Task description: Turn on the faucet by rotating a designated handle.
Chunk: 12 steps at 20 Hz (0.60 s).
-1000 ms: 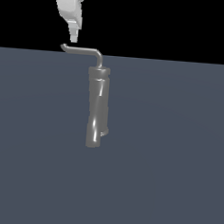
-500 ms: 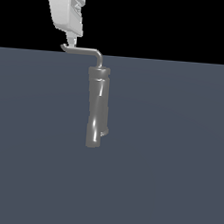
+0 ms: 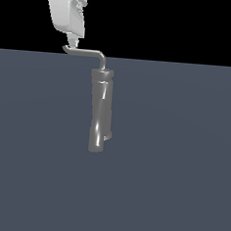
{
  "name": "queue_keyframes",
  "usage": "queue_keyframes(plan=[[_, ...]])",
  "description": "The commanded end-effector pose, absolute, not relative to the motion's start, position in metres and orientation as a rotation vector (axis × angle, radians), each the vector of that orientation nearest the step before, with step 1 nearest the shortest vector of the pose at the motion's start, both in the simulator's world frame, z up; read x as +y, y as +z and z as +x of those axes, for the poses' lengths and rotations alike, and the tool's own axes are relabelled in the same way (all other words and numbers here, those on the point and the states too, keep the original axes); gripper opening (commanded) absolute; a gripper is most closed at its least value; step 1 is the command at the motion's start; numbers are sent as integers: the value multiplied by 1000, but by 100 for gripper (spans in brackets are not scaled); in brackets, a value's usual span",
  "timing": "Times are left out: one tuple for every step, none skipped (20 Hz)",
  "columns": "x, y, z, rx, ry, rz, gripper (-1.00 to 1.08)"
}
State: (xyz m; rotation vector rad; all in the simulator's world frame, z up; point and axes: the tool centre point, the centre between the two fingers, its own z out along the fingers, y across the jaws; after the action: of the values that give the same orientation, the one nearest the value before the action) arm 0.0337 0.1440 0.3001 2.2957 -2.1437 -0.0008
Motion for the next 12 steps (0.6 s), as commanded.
queue_keyframes(plan=[[144,300,27,-2144,0,2296,-100],[144,300,24,-2144,0,2296,-100],[144,300,21,-2144,0,2296,-100],[144,300,18,-2144,0,2296,-100],[144,300,15,-2144,0,2296,-100],[144,300,12,-2144,0,2296,-100],[144,300,9,-2144,0,2296,-100],[144,300,6,-2144,0,2296,-100],[144,300,3,-2144,0,2296,-100],[144,300,0,-2144,0,2296,-100],[144,300,-4,-2144,0,2296,-100],[144,300,-7,-2144,0,2296,-100]])
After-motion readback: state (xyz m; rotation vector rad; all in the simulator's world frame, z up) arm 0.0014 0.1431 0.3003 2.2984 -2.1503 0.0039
